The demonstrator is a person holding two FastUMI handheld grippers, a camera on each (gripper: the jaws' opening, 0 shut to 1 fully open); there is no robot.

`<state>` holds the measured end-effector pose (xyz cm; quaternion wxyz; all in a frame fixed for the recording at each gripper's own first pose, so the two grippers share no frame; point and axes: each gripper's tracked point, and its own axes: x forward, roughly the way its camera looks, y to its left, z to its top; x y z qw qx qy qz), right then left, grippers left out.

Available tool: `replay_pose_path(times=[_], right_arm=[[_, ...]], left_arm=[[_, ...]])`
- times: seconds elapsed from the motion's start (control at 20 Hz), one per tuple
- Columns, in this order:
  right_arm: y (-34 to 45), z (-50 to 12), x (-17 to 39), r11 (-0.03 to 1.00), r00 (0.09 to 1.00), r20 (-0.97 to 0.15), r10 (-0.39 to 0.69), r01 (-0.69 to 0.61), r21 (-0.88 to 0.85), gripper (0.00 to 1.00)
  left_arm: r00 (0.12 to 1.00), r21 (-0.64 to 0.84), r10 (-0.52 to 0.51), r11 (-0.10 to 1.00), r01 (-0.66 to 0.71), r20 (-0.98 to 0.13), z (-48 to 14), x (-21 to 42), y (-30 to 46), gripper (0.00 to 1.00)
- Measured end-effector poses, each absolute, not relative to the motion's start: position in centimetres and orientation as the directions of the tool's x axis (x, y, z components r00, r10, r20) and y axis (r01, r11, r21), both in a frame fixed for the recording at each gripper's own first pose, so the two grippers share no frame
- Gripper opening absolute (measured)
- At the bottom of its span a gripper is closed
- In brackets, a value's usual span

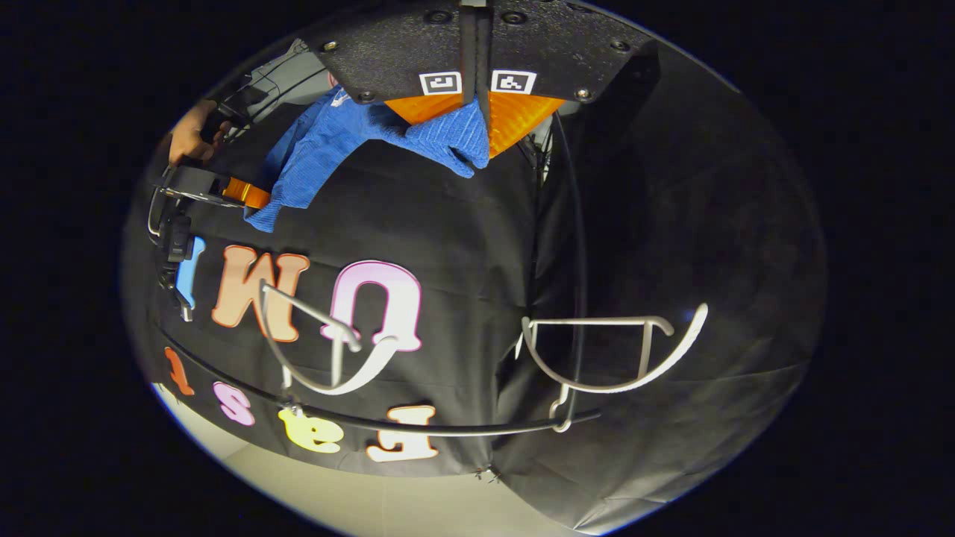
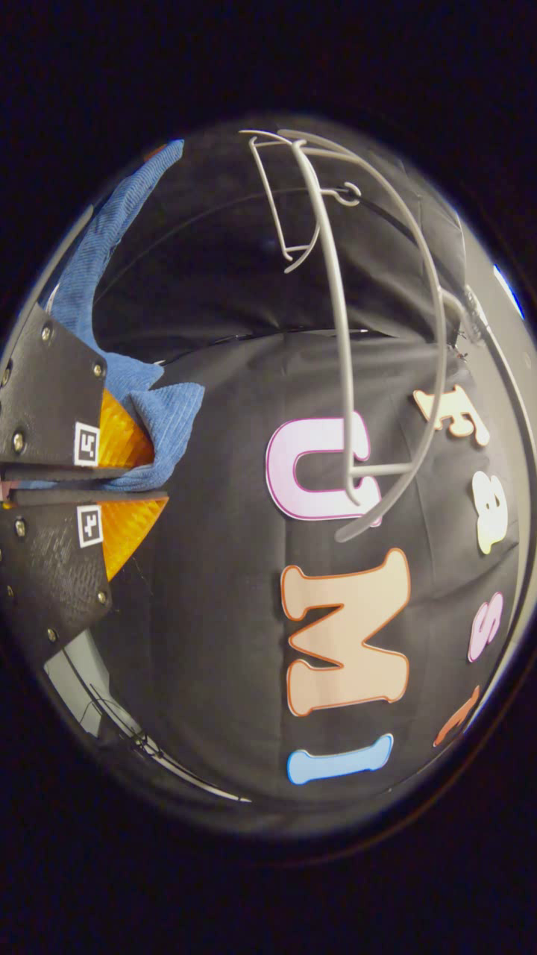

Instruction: Grasp the clothes on the hanger with both hands and then place them into the laundry hamper below.

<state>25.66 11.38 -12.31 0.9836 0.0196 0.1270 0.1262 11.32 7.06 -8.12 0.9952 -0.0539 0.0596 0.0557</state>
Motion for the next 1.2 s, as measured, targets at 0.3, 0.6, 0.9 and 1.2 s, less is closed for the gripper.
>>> replay_pose_path(times=[0.3, 0.6, 0.9, 1.2], right_arm=[[9.9, -8.6, 19.1, 0.983, 0.963, -0.199, 0.183, -0.176, 0.05, 0.05], [7.6, -6.5, 13.0, 0.995, 0.979, -0.179, 0.1, -0.097, 0.022, 0.05], [6.6, -5.7, 10.0, 0.996, 0.979, -0.18, 0.093, -0.089, 0.025, 0.05], [6.8, -4.2, 11.9, 0.987, 0.973, -0.169, 0.155, -0.145, 0.066, 0.05]], left_arm=[[0.999, -0.071, -0.001, 0.997, -0.002, -0.047, -4.8, 9.5, 5.3, 0.0], [0.992, -0.087, -0.125, 0.989, 0.123, -0.023, -3.5, 8.9, 2.7, 0.0], [0.973, -0.081, -0.228, 0.971, 0.224, -0.039, -4.1, 9.8, -2.3, 0.0], [0.956, -0.052, -0.292, 0.956, 0.29, -0.029, -1.9, 13.2, -8.8, 0.0]])
